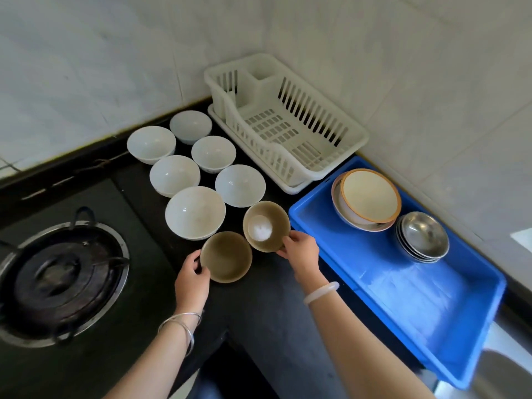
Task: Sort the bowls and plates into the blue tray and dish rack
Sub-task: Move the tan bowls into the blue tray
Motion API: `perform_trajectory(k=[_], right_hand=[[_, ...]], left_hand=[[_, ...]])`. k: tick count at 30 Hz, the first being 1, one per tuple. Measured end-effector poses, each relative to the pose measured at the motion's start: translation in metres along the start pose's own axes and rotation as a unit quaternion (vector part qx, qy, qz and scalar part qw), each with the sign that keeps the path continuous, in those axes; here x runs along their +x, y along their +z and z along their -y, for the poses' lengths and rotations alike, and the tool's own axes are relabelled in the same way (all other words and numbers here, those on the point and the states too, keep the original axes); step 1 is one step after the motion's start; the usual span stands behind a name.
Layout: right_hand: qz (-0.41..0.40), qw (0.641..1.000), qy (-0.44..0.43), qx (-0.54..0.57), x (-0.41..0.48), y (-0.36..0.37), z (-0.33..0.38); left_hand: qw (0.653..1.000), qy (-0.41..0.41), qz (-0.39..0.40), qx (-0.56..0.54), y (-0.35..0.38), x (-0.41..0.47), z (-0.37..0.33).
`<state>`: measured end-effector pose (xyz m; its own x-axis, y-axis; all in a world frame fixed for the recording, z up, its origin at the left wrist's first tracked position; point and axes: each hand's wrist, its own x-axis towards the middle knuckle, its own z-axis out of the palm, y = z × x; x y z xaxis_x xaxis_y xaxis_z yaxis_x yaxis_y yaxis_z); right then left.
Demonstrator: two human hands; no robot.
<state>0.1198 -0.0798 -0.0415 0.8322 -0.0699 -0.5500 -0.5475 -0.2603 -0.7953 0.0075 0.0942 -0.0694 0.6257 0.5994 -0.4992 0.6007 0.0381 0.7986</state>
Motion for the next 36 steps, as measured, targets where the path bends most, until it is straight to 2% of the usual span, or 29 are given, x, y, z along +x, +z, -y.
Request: perform_trajectory(k=[6, 13, 17, 23, 26, 29, 32, 36], right_hand=[[0.052, 0.995, -0.042, -0.067, -0.031, 0.01, 0.004], [0.041, 0.985, -0.054, -0.16, -0.041, 0.035, 0.0], [0.037, 0.98, -0.047, -0.19, -0.041, 0.045, -0.001], [0.021, 0.965, -0.064, -0.253, -0.037, 0.05, -0.006], [0.038, 0.974, -0.052, -0.219, -0.032, 0.05, -0.012], [0.083, 0.99, 0.036, -0.105, -0.029, 0.05, -0.015], [0.129, 0.985, 0.112, 0.004, -0.029, 0.05, -0.019], [0.122, 0.987, 0.102, 0.03, -0.033, 0.04, -0.022]], left_hand=[[0.993, -0.041, 0.04, -0.106, -0.004, 0.004, 0.004], [0.984, -0.055, 0.038, -0.164, -0.007, 0.004, 0.009], [0.988, -0.043, 0.05, -0.14, -0.008, 0.002, 0.01], [0.997, -0.018, 0.058, -0.036, -0.011, 0.005, 0.013], [0.997, -0.022, 0.064, -0.044, -0.013, 0.005, 0.012], [0.991, -0.055, 0.077, -0.096, -0.011, 0.004, 0.01], [0.984, -0.075, 0.089, -0.131, -0.009, 0.003, 0.007], [0.986, -0.06, 0.093, -0.128, -0.006, -0.004, -0.001]])
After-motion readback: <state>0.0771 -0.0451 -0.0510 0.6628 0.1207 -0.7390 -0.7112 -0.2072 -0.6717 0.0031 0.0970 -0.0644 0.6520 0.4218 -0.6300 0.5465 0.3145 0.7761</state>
